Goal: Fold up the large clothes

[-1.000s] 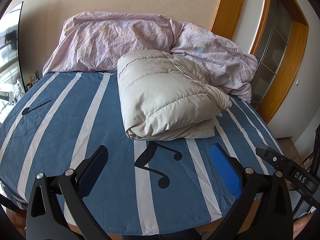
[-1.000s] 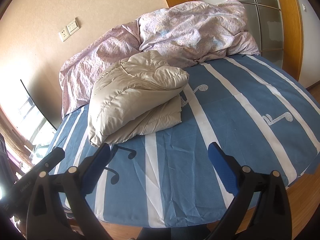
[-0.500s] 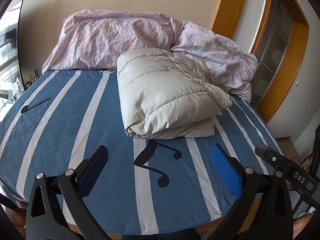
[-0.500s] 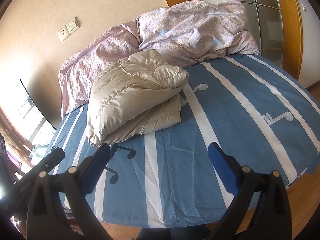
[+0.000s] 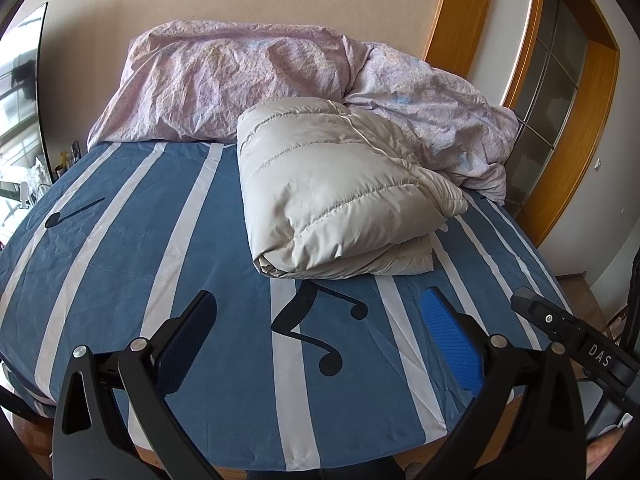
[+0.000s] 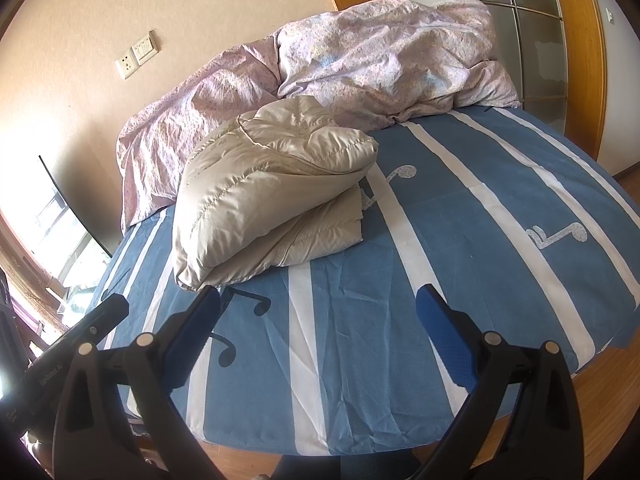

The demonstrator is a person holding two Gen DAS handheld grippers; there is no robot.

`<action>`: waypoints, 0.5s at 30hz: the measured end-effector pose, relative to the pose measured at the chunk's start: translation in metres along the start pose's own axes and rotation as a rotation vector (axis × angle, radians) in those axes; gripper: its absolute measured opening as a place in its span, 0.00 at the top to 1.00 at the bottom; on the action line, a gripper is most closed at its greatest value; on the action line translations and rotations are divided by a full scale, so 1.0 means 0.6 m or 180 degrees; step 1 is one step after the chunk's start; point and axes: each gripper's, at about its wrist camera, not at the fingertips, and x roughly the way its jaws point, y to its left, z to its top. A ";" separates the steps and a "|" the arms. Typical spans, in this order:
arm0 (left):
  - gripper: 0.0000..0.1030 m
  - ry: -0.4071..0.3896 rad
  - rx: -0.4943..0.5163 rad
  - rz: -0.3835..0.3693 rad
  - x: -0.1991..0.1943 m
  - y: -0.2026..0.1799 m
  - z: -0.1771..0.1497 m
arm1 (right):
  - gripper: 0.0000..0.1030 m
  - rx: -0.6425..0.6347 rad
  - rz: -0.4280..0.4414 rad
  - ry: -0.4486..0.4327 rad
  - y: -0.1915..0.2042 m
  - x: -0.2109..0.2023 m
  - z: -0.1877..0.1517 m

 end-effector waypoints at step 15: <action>0.01 0.0010 0.0024 0.0016 -0.002 -0.002 0.004 | 0.05 0.0004 -0.0004 0.0003 0.000 0.000 0.001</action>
